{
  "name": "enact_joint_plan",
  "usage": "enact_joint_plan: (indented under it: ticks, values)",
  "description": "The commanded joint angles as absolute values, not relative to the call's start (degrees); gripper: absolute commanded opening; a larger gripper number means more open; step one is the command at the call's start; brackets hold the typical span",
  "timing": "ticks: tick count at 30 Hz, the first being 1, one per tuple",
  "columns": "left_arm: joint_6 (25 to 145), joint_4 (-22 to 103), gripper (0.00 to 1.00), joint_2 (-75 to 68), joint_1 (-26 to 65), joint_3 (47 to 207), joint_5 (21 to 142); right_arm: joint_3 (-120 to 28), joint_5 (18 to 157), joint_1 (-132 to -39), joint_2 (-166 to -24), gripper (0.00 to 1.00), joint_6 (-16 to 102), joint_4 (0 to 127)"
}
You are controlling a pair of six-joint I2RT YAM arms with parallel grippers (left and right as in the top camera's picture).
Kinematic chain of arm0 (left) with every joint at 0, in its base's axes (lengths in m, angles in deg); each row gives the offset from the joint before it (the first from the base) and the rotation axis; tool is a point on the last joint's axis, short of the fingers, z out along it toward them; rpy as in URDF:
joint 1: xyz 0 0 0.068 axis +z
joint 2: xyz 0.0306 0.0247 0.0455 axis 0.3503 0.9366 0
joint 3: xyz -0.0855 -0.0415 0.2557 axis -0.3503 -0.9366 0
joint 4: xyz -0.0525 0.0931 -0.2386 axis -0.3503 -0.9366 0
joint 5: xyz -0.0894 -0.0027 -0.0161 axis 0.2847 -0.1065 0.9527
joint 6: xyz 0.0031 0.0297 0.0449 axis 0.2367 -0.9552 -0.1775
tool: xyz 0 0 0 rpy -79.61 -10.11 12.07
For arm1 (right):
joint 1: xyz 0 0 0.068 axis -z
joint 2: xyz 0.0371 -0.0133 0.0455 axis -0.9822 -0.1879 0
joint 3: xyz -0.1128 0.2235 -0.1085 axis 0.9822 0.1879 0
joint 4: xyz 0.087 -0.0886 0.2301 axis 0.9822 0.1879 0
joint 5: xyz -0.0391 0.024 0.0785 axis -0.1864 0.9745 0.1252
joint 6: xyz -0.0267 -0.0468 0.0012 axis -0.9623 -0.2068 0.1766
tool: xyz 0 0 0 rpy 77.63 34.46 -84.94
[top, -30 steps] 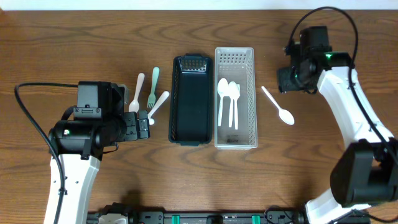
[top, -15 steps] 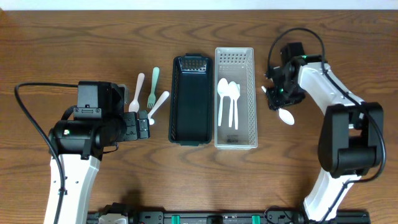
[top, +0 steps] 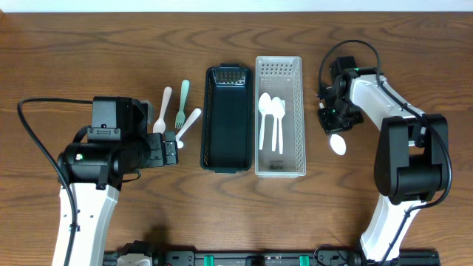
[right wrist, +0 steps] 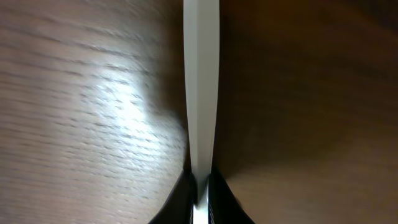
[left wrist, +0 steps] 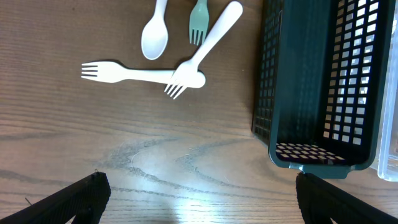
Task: Pack container
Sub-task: 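Grasp the last white spoon by its handle with the right gripper, then carry the spoon into the clear tray and release it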
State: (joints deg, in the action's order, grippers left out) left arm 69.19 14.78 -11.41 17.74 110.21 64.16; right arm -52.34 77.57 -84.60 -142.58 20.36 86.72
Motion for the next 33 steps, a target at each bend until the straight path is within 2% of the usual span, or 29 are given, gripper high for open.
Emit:
enact_joint_plan:
  ticks: [1,12,23,25,28,33]
  values:
    - [68.23,14.59,0.98,-11.21,17.98,111.06,63.44,-54.22,74.64,-84.67,-139.87,0.02,24.19,88.16]
    - [68.23,14.61,0.98,-11.21,17.98,111.06,63.44,-60.8,86.82,-92.34,-122.21,0.01,36.01,90.63]
    - [68.23,14.61,0.98,-11.21,17.98,111.06,63.44,-57.52,86.86,-102.28,-127.1,0.02,47.44,86.39]
    - [68.23,14.59,0.98,-11.21,17.98,111.06,63.44,-57.3,86.91,-104.4,-129.07,0.11,47.51,85.13]
    - [68.23,14.61,0.98,-11.21,17.98,111.06,63.46,-57.3,86.49,-107.09,-131.06,0.31,47.44,83.05]
    - [68.23,14.61,0.98,-11.21,17.98,111.06,63.44,-57.89,83.21,-107.33,-130.25,0.5,47.4,80.49]
